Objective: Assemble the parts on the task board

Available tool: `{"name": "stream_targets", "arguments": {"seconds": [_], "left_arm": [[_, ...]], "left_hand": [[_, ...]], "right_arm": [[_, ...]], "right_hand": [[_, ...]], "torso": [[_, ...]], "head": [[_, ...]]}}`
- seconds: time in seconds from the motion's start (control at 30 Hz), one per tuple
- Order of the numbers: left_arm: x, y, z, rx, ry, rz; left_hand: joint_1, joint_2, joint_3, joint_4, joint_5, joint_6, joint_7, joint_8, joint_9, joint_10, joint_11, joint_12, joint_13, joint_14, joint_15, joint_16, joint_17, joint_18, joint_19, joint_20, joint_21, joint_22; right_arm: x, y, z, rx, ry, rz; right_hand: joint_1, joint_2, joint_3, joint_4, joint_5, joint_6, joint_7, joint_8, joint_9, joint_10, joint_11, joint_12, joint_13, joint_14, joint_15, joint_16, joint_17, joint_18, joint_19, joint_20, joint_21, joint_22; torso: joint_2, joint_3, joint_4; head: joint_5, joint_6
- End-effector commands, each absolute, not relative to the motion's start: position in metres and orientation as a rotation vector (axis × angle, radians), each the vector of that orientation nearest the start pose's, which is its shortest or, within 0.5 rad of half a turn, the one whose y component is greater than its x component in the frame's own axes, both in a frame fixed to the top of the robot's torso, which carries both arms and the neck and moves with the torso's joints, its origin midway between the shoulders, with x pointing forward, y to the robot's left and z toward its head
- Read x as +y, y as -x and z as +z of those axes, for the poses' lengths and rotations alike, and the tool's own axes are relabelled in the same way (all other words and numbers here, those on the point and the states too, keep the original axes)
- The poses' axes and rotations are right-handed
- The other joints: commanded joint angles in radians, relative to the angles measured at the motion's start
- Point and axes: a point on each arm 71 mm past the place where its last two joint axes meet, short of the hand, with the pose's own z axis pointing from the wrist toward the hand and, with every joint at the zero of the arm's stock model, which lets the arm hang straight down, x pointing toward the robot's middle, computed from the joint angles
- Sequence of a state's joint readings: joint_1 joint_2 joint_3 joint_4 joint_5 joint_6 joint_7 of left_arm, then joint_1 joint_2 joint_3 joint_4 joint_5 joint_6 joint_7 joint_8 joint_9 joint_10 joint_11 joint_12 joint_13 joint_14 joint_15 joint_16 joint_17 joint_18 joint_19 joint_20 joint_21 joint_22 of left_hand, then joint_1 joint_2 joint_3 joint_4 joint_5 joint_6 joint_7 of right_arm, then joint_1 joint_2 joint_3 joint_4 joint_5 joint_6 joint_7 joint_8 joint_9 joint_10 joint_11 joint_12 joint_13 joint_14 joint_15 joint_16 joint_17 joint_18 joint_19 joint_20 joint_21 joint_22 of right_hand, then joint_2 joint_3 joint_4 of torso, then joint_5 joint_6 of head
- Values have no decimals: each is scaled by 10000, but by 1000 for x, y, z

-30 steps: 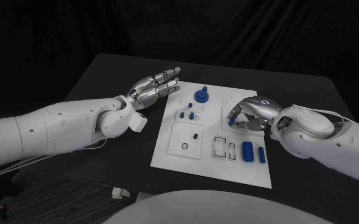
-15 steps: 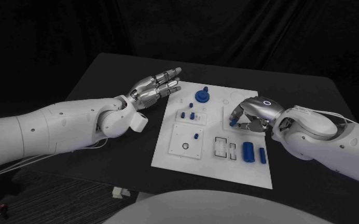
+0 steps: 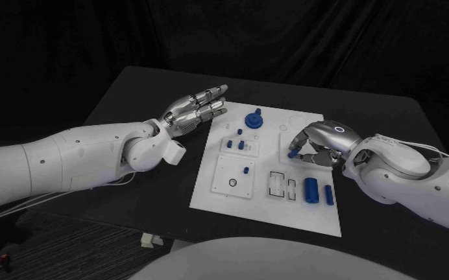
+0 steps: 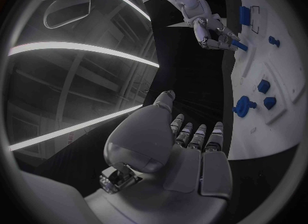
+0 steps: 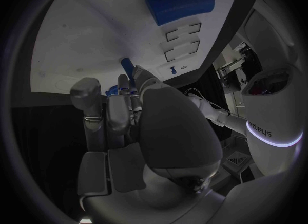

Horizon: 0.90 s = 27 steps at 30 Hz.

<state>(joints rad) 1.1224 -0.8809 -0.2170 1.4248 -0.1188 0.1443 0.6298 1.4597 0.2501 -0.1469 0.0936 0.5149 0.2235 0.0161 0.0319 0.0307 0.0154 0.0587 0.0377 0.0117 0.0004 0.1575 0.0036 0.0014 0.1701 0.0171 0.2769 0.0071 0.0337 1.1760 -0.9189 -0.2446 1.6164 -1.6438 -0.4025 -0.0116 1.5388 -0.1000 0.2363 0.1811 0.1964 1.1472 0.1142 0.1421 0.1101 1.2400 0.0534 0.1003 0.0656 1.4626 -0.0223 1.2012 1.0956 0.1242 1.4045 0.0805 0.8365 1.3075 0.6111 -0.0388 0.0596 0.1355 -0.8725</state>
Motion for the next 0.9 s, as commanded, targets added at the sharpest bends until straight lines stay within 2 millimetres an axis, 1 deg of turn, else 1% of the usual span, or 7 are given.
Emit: {"name": "stream_targets", "arguments": {"seconds": [0.03, 0.27, 0.47, 0.63, 0.7, 0.73, 0.9], "left_arm": [[236, -446, -262, 16135, 9439, -18734], [236, -446, -263, 16152, 9447, -18711], [237, -446, -263, 16169, 9452, -18701], [236, -447, -263, 16187, 9449, -18730], [236, -447, -263, 16190, 9447, -18738], [236, -447, -263, 16186, 9446, -18736], [235, -446, -263, 16163, 9444, -18714]], "left_hand": [[36, 77, 0, -21, 33, -22, 0, 21, 3, 9, 82, 25, -3, -4, 92, -36, -14, 95, -33, 68, 34, 3], [34, 83, 19, -36, 38, -37, -5, 18, 1, 10, 96, 28, -2, -4, 96, -36, -14, 95, -31, 71, 35, 7], [34, 87, 32, -48, 45, -42, -10, 17, 0, 10, 105, 28, -2, -4, 98, -36, -14, 95, -30, 72, 35, 7], [34, 87, 32, -48, 45, -42, -10, 17, 0, 10, 105, 28, -2, -4, 98, -36, -14, 95, -30, 72, 35, 7], [35, 96, 48, -60, 50, -54, -14, 14, -2, 9, 114, 25, -3, -4, 99, -36, -14, 94, -32, 73, 34, 3], [35, 96, 48, -60, 50, -54, -14, 14, -2, 9, 114, 25, -3, -4, 99, -36, -14, 94, -32, 73, 34, 3], [11, 101, 117, -122, 55, -57, -10, 14, -1, 9, 139, 28, -3, -4, 108, -36, -14, 71, -91, 57, -10, -128]], "right_arm": [[-205, -423, -244, 16628, 4167, 6537], [-202, -420, -236, 16533, 4168, 6634], [-190, -408, -229, 16543, 4346, 7125], [-166, -394, -224, 16525, 4721, 7923], [-157, -390, -222, 16558, 4738, 8279], [-153, -389, -222, 16604, 4713, 8447], [-131, -384, -222, 16662, 4750, 9267]], "right_hand": [[-23, 104, 24, 82, -88, 125, -96, 46, 274, 62, 5, -78, 2, 59, -21, 69, 18, -125, 77, 1, 78, 1168], [-50, 120, 28, 105, -124, 142, -110, 46, 293, 68, 2, -104, -2, 64, -23, 63, 13, -130, 86, -4, 105, 1172], [-54, 123, 31, 108, -133, 159, -119, 52, 303, 71, -2, -115, -3, 71, -25, 73, 27, -132, 91, -6, 121, 1174], [-53, 128, 36, 108, -131, 176, -128, 56, 315, 84, -9, -122, -2, 83, -30, 95, 57, -138, 103, -9, 162, 1182], [-78, 110, 34, 111, -119, 194, -140, 48, 350, 133, -28, -155, -1, 217, -50, 404, 435, -204, 231, -28, 622, 1275], [-76, 97, 46, 100, -102, 202, -154, 32, 383, 160, -38, -198, -3, 384, -65, 821, 928, -287, 387, -46, 1187, 1391], [-25, 85, 89, 47, -7, 168, -134, -12, 413, 135, -28, -274, -11, 406, -63, 862, 963, -286, 406, -56, 1197, 1387]], "torso": [[0, -4, 9], [5, -13, 1], [24, -2, -3], [22, 6, 10], [24, 5, 2], [24, 5, 1], [17, -4, -7]], "head": [[6, -1], [29, -1], [43, -1], [41, -1], [49, -1], [48, -1], [64, -1]]}}
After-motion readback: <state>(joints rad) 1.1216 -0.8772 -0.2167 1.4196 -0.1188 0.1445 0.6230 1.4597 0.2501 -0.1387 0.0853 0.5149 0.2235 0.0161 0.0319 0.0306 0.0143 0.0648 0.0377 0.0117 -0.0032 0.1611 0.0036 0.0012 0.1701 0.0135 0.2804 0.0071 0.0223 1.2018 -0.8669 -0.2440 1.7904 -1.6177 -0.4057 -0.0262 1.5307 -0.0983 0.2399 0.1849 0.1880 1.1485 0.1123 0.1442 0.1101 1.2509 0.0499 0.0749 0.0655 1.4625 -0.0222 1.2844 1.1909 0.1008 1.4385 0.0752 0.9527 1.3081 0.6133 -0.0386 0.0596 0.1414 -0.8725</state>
